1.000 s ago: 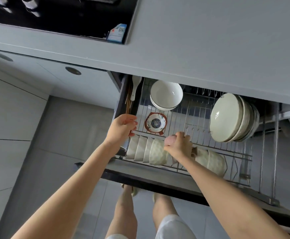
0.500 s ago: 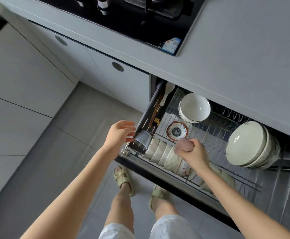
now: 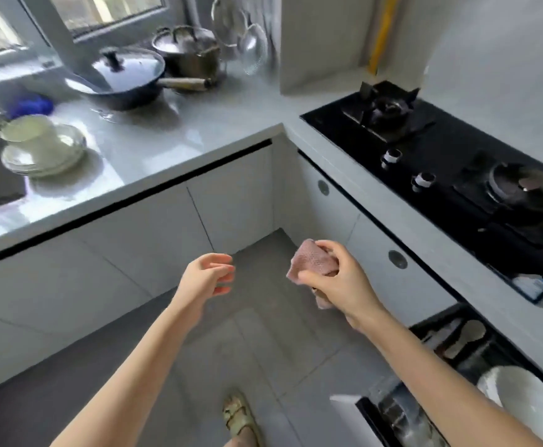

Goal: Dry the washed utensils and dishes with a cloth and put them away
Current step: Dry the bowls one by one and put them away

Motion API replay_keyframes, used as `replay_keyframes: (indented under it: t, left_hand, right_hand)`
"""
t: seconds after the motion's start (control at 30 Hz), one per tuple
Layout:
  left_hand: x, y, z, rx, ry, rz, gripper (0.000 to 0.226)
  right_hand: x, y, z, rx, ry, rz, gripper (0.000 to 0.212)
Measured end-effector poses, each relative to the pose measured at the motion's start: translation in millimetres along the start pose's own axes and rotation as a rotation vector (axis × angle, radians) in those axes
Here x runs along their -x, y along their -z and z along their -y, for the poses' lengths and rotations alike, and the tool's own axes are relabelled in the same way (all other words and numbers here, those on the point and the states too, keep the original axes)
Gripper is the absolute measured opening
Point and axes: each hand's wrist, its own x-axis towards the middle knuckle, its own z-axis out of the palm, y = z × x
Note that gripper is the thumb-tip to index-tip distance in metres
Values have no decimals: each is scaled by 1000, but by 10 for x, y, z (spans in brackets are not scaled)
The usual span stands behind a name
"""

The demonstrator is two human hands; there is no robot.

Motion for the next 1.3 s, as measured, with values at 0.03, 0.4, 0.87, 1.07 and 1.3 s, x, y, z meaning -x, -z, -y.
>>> replay_keyframes:
  t: [0.03, 0.4, 0.87, 1.07, 1.3]
  left_hand:
    - [-99, 285, -73, 12, -5, -45, 21]
    - [-966, 2817, -556, 257, -70, -458, 15]
    - [-3457, 4540, -1389, 565, 162, -626, 22]
    - [-4252, 4953, -1610, 514, 304, -555, 25]
    - [-4563, 5244, -1613, 439, 351, -427, 61]
  right_hand:
    - [-121, -227, 186, -8, 17, 37, 49]
    - [-1199, -2648, 1652, 56, 230, 392, 48]
    - [-3376, -4732, 2718, 95, 235, 621, 45]
    - [-4210, -5298, 3035, 123, 172, 635, 50]
    - [-4666, -5679, 3149, 132, 130, 634, 47]
